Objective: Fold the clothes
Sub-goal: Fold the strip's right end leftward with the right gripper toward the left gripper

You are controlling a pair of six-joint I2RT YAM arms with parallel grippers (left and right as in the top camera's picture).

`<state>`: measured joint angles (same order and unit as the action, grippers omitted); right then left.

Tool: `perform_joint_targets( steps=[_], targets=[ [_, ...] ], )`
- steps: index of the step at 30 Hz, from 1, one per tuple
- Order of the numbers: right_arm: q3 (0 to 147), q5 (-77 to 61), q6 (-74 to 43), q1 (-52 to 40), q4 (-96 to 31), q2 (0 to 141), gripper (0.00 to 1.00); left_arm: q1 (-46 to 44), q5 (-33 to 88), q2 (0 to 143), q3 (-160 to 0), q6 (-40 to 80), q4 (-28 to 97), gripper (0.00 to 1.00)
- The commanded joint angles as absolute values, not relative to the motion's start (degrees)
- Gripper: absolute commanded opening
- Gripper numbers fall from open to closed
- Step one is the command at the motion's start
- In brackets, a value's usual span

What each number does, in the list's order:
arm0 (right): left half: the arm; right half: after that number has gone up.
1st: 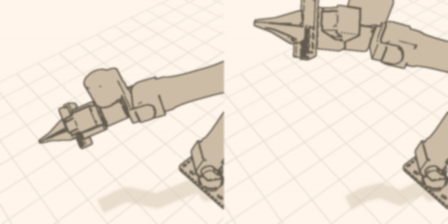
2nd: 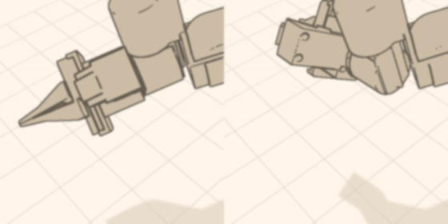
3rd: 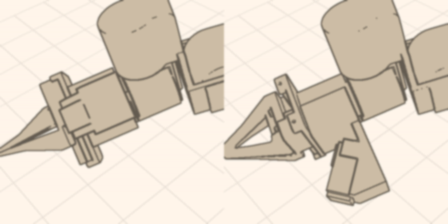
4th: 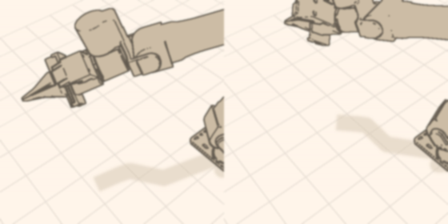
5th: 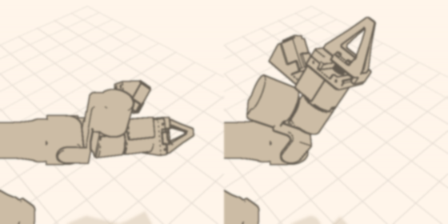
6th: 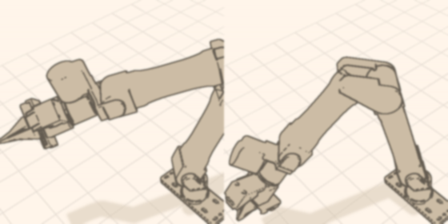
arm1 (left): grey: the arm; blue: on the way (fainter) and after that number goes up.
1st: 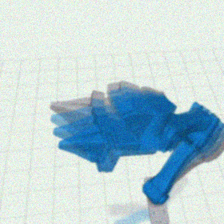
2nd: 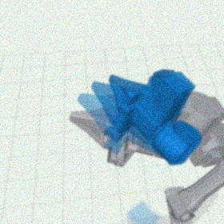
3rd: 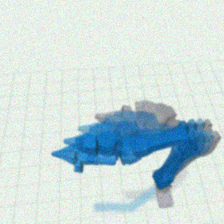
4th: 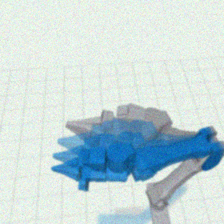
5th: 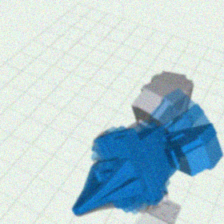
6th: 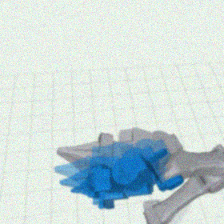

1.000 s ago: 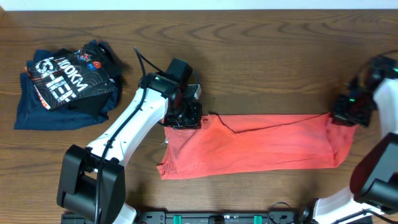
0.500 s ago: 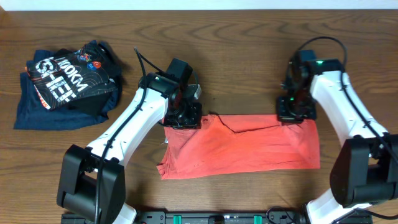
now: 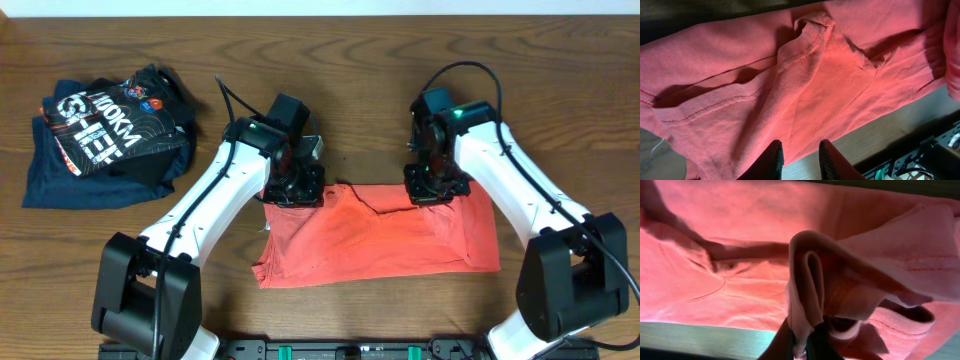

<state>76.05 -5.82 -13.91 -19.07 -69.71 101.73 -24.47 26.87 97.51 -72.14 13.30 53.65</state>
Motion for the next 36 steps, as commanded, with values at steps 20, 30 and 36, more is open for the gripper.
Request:
perform_joint_targets(
  steps=[20,30,36],
  targets=[
    [75.6,15.5,-26.8,-21.6,-73.7,102.0,0.35,-24.3,27.4,97.4,-73.0,12.1,53.9,0.27],
    [69.7,15.6,-27.0,-15.9,-64.5,102.4,0.30,-24.3,27.4,97.4,-73.0,12.1,53.9,0.27],
    [62.9,12.1,-25.4,-15.8,-57.6,102.4,0.28,-24.3,27.4,97.4,-73.0,12.1,53.9,0.27]
  ],
)
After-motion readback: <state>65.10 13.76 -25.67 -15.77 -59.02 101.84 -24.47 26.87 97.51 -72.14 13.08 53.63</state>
